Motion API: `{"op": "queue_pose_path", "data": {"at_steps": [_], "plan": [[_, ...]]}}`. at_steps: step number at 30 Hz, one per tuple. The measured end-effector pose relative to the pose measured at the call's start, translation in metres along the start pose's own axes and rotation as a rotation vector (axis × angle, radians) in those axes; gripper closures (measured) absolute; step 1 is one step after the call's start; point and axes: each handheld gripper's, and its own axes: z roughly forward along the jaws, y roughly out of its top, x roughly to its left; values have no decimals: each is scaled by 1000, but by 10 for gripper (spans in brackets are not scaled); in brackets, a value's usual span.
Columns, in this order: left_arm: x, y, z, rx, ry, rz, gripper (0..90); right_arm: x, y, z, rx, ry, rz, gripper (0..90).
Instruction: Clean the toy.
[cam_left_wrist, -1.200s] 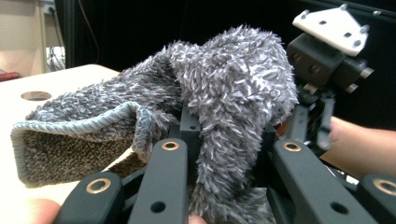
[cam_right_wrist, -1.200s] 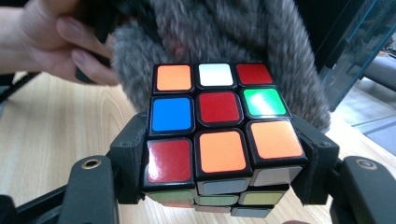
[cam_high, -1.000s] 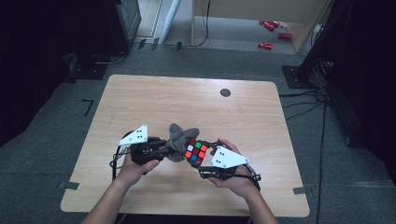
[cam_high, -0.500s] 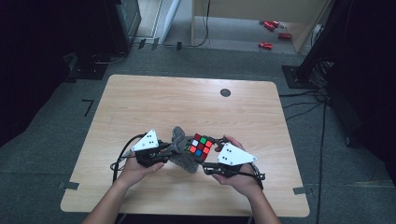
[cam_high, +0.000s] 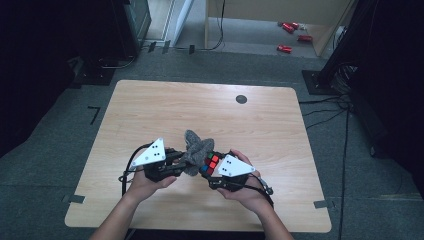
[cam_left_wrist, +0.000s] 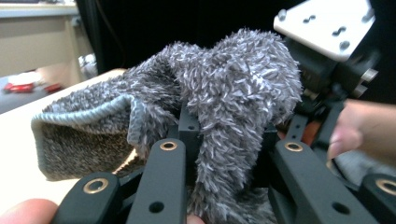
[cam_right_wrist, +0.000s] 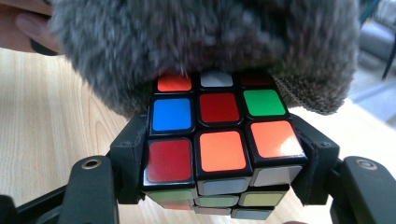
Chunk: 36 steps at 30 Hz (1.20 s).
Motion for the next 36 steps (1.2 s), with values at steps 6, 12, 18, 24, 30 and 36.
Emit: {"op": "queue_pose_path", "data": {"at_steps": [6,12,18,24,30,36], "plan": [[-21,0,21,144,44,135,743,8,0,13,85,1,35,345],[-8,-2,18,167,108,117,748,7,-2,15,116,-4,49,346],[-6,-3,13,175,159,131,749,6,-2,16,121,12,69,346],[-20,-3,21,164,88,212,744,5,-2,15,119,6,81,346],[3,-9,10,155,149,108,748,4,-3,14,124,1,82,346],[-12,-7,15,124,54,156,747,3,-2,14,108,6,91,346]]}}
